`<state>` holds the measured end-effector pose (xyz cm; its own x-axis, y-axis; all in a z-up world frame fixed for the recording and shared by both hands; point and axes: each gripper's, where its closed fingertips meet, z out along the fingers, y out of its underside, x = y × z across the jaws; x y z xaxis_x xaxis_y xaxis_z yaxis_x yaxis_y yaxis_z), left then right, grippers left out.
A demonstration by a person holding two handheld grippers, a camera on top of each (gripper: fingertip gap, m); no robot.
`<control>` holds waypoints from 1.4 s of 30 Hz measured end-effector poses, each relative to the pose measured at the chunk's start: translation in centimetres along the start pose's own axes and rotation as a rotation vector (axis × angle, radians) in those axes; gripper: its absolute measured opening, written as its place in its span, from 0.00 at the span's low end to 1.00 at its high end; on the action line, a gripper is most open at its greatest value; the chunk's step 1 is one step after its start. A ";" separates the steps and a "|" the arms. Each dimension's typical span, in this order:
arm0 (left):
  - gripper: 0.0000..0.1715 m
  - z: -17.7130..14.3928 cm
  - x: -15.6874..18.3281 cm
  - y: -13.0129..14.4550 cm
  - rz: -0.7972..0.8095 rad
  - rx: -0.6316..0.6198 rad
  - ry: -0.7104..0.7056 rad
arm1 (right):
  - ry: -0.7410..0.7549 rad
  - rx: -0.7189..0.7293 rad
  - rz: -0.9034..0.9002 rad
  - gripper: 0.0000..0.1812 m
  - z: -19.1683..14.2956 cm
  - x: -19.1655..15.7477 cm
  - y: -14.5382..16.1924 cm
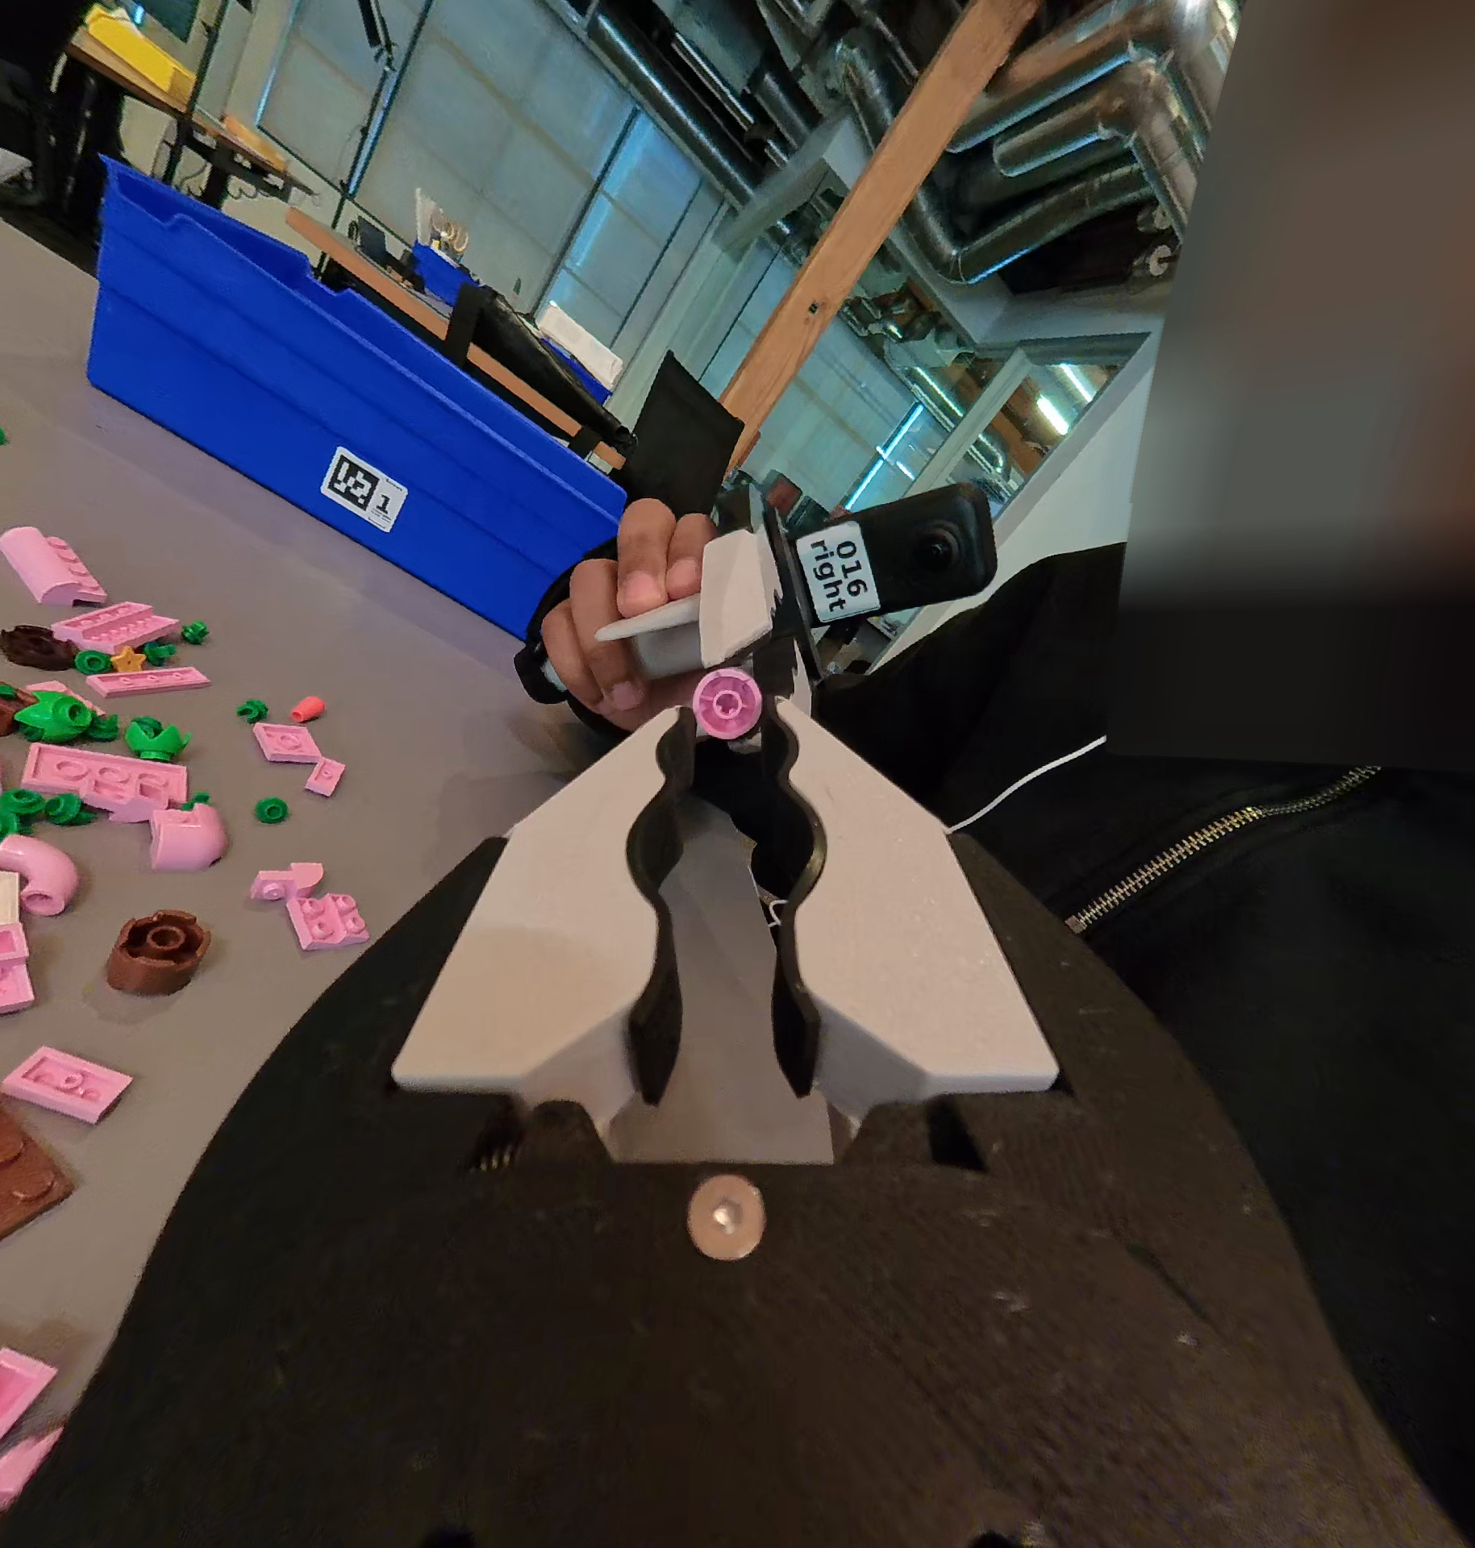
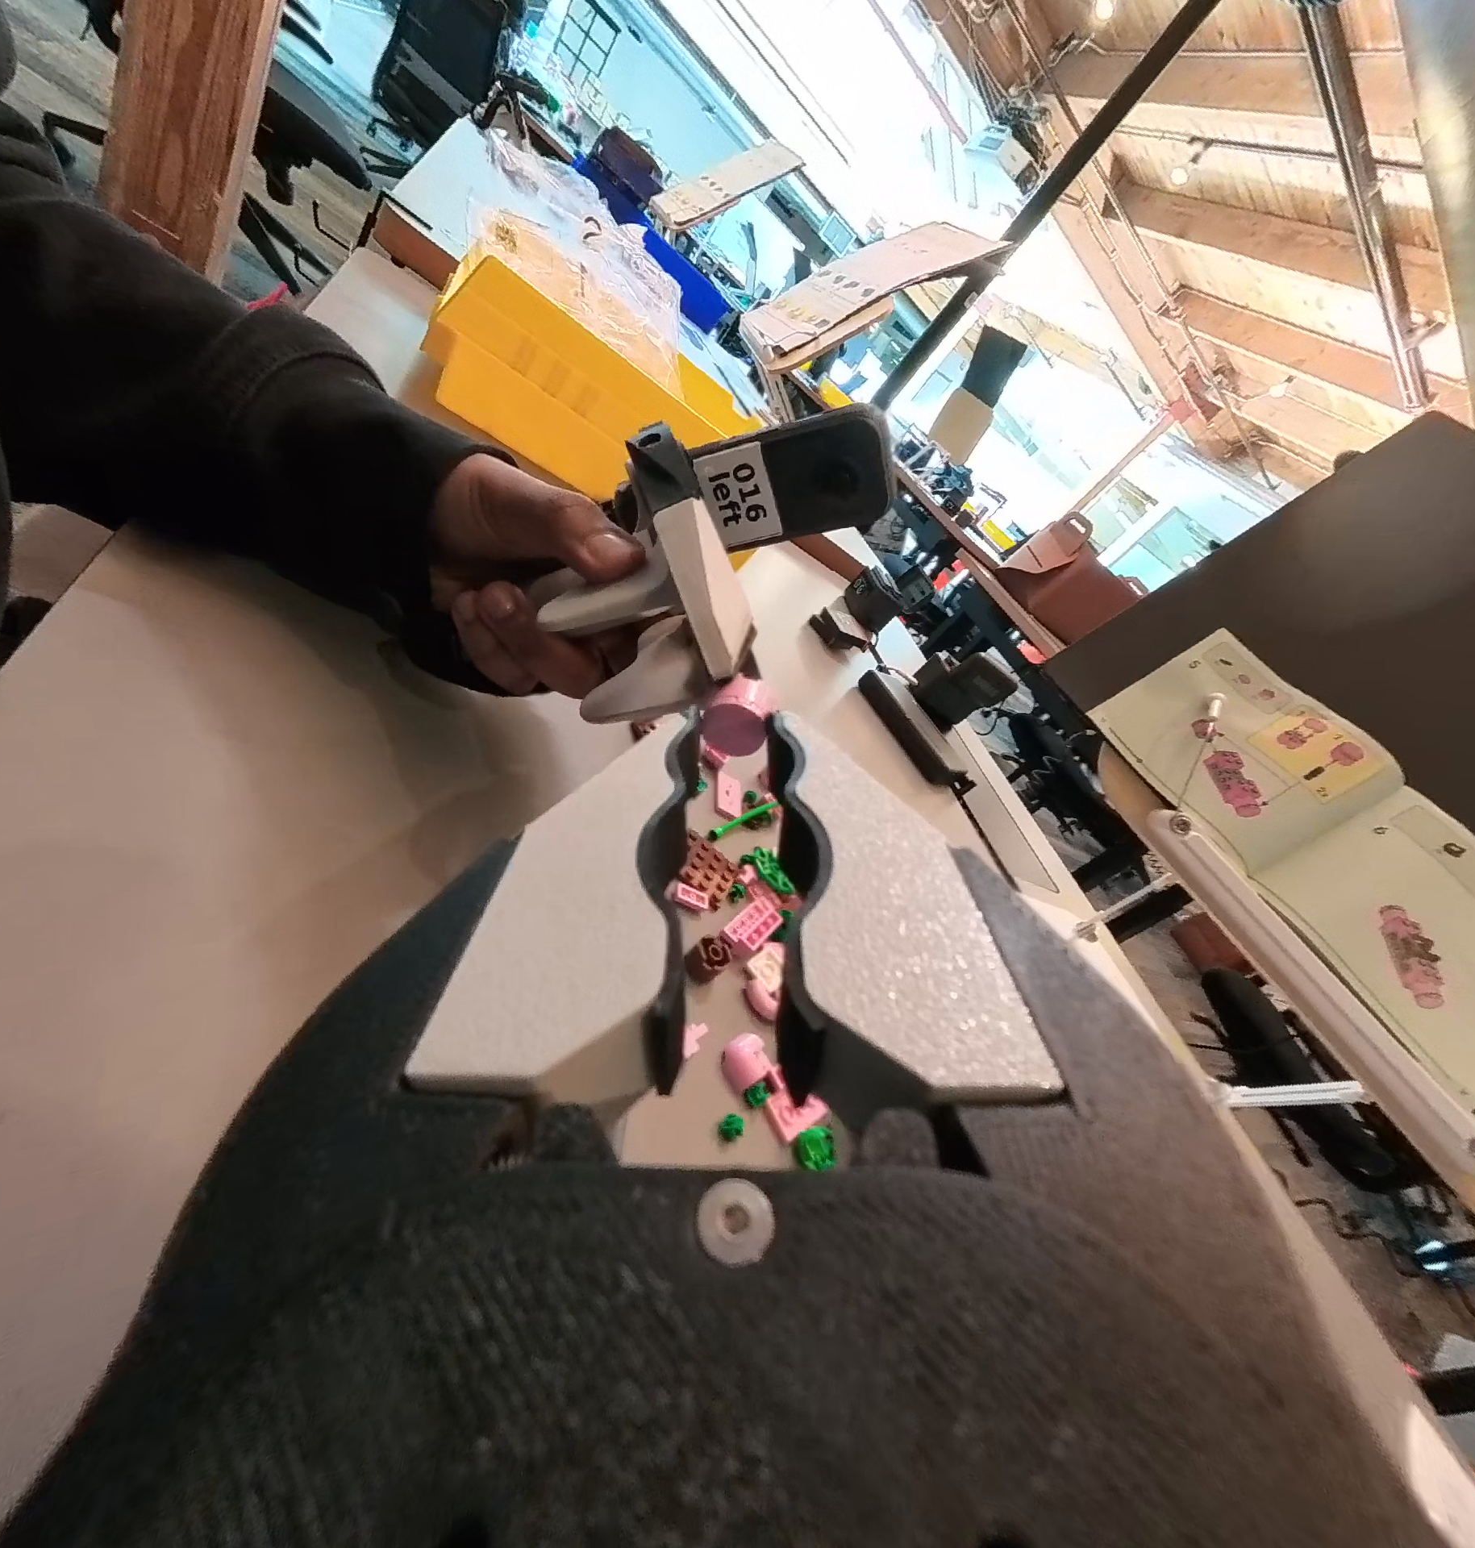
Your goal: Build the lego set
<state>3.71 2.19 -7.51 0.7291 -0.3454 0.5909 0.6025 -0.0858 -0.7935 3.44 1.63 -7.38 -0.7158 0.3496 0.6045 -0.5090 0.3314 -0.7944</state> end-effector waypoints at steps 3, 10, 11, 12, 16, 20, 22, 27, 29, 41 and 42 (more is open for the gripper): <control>0.17 0.1 -0.6 0.1 0.030 -0.008 -0.056 | 0.033 0.028 0.078 0.08 -0.7 1.6 -0.1; 0.34 1.8 -4.5 7.0 0.208 -0.446 -0.359 | 0.150 0.093 0.404 0.08 -4.3 7.8 1.6; 0.35 2.2 -4.7 7.7 0.228 -0.490 -0.376 | 0.151 0.084 0.417 0.08 -4.3 7.9 1.9; 0.33 2.4 -4.9 8.0 0.248 -0.509 -0.408 | 0.150 0.072 0.417 0.08 -4.2 7.9 2.1; 0.24 2.2 -6.3 8.9 0.270 -0.590 -0.516 | 0.111 0.053 0.388 0.08 -3.4 6.7 1.8; 0.19 2.0 -7.3 9.8 0.192 -0.646 -0.548 | 0.075 0.055 0.383 0.08 -3.1 5.9 1.4; 0.10 2.1 -6.9 9.7 0.186 -0.634 -0.517 | 0.065 0.070 0.400 0.08 -3.2 6.0 1.2; 0.10 2.0 -4.2 6.8 0.225 -0.441 -0.338 | 0.038 0.137 0.463 0.08 -4.1 6.5 0.3; 0.10 1.3 -3.7 4.9 0.305 -0.357 -0.343 | -0.002 0.166 0.476 0.07 -4.5 6.3 -0.2; 0.10 1.0 -1.6 2.7 0.549 -0.251 -0.346 | -0.343 0.025 0.456 0.08 -3.5 0.0 1.0; 0.10 1.0 -1.5 2.7 0.558 -0.249 -0.346 | -0.358 0.020 0.464 0.08 -3.5 -0.2 1.1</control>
<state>4.52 3.47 -10.39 0.9941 -0.0867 0.0649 0.0457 -0.2073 -0.9772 4.68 4.99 -8.17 -0.9810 0.1357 0.1384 -0.1102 0.1968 -0.9742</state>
